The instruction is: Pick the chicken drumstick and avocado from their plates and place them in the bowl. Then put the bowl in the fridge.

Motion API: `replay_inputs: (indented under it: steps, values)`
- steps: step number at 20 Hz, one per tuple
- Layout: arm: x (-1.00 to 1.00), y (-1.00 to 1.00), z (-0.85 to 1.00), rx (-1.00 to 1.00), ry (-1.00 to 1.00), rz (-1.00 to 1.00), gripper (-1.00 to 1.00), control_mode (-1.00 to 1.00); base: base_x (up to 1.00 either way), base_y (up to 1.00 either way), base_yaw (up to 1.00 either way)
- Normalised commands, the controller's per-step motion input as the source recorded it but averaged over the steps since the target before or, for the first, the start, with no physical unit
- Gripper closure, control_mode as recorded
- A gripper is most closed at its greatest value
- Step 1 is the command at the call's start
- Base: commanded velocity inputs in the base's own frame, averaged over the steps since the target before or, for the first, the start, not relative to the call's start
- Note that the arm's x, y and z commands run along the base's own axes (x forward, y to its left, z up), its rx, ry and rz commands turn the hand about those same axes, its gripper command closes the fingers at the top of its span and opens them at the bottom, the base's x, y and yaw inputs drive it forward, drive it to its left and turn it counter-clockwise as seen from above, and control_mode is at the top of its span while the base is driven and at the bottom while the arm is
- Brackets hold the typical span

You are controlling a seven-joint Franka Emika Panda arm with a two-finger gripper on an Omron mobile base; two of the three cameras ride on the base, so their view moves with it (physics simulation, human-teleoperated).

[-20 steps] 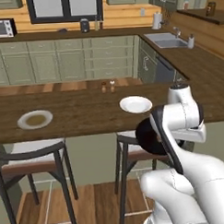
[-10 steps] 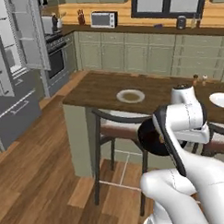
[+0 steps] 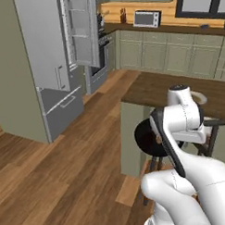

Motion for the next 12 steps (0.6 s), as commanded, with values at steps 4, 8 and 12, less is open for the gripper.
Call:
replay_inputs:
  steps: [4,8,12]
  values:
    - [0.00,0.00,0.00,0.00,0.00,0.00,1.00,1.00,1.00,1.00,-0.19]
    - [0.00,0.00,0.00,0.00,0.00,0.00,1.00,1.00,1.00,1.00,-0.37]
    - [0.00,0.00,0.00,0.00,0.00,0.00,1.00,1.00,0.98,1.00,-0.49]
